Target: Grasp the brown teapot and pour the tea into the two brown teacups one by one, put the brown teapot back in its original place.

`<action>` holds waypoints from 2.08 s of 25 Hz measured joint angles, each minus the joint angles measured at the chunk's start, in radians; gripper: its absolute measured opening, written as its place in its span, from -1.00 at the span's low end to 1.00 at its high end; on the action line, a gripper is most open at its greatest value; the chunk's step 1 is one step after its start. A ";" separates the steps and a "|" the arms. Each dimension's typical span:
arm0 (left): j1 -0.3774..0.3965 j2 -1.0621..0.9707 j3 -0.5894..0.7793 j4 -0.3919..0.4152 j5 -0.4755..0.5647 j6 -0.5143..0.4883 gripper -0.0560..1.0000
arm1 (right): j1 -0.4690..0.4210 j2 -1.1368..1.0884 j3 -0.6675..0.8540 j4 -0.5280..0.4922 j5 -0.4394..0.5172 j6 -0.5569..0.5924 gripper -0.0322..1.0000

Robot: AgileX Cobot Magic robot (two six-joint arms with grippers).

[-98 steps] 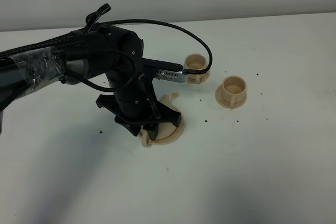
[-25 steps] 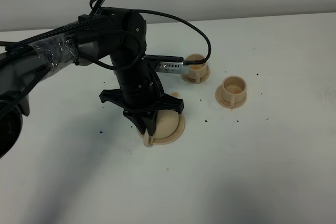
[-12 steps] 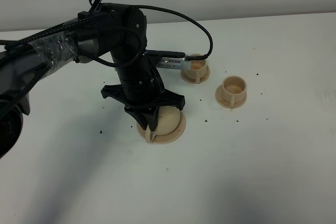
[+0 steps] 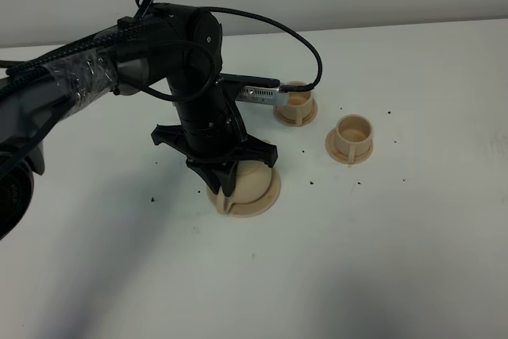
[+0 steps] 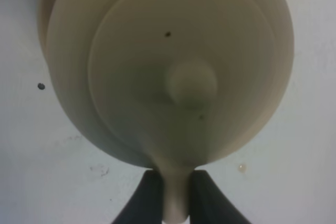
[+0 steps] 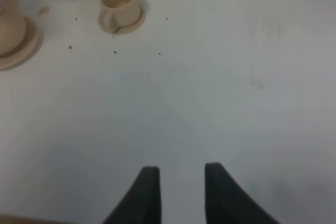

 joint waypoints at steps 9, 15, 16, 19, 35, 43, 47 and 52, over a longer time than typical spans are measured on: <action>0.000 0.015 0.000 0.000 0.004 0.001 -0.59 | 0.000 0.000 0.000 0.000 0.000 0.000 -0.47; 0.000 0.018 0.000 0.000 0.005 -0.002 -0.59 | 0.000 0.000 0.000 0.000 0.000 0.000 -0.47; 0.000 0.018 0.000 -0.001 0.006 -0.002 -0.59 | 0.000 0.000 0.000 0.000 0.000 0.000 -0.47; 0.000 0.018 0.000 -0.001 0.009 -0.003 -0.59 | 0.000 0.000 0.000 0.000 0.000 0.000 -0.47; 0.000 0.022 0.000 0.001 0.009 -0.019 -0.28 | 0.000 0.000 0.000 0.000 0.000 0.000 -0.47; 0.000 0.031 0.000 -0.008 0.011 -0.019 -0.28 | 0.000 0.000 0.000 0.000 0.000 0.000 -0.47; 0.000 0.039 0.000 -0.016 0.011 -0.019 -0.28 | 0.000 0.000 0.000 0.000 0.000 0.000 -0.47; 0.000 0.040 0.000 -0.019 0.012 -0.019 -0.31 | 0.000 0.000 0.000 0.000 0.000 0.000 -0.47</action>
